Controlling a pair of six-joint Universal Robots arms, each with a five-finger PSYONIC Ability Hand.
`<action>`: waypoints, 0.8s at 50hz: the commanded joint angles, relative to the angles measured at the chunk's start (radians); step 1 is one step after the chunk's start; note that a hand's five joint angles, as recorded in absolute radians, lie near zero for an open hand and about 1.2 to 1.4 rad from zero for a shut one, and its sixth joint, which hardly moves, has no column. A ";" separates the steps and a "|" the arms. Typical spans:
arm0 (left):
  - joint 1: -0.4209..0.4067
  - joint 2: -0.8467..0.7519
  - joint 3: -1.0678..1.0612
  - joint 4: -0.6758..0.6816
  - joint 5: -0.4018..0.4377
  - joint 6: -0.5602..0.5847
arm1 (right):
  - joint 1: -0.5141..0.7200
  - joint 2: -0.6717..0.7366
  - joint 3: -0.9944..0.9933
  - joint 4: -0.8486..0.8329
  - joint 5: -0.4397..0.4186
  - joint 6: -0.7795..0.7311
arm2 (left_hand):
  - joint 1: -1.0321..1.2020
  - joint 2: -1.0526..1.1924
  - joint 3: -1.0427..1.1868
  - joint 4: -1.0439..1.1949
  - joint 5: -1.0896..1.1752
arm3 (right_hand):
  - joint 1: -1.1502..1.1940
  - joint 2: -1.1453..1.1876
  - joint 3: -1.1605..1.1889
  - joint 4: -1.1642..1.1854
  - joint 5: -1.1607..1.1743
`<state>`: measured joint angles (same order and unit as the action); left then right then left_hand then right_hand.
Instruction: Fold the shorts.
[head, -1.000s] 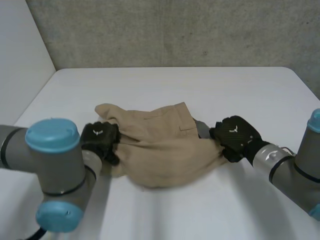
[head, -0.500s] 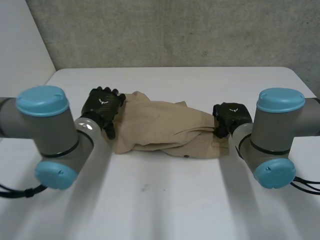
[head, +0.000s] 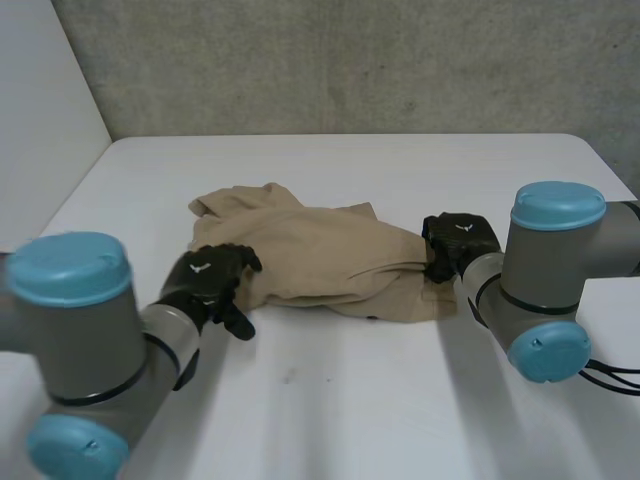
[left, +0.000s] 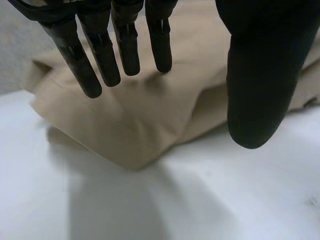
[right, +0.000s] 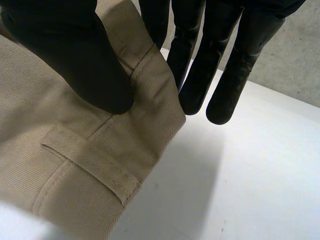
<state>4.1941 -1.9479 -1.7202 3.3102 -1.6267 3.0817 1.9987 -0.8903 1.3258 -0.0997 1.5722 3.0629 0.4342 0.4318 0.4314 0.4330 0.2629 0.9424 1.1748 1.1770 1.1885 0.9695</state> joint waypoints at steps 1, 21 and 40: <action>-0.012 -0.138 0.120 -0.011 -0.001 0.003 | 0.002 -0.006 0.010 0.000 -0.001 -0.001 | -0.036 -0.033 -0.033 -0.034 -0.039 | 0.454 0.221 0.219 0.208 0.252; -0.016 -0.379 0.458 -0.003 -0.122 0.017 | 0.006 -0.035 0.038 0.000 -0.001 -0.069 | 0.457 0.459 0.459 0.458 0.453 | 0.454 0.221 0.219 0.208 0.252; 0.046 -0.022 0.306 -0.124 0.040 0.095 | 0.026 -0.289 0.041 0.136 -0.003 -0.463 | 0.962 0.964 0.965 0.963 0.959 | 0.454 0.221 0.219 0.208 0.252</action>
<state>4.2198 -2.1502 -1.3492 3.2358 -1.7032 3.1285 2.0084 -1.0978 1.3733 -0.0154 1.5674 2.7249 1.1528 1.1943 1.1854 1.1925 0.9620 0.9424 1.1757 1.1814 1.1886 0.9811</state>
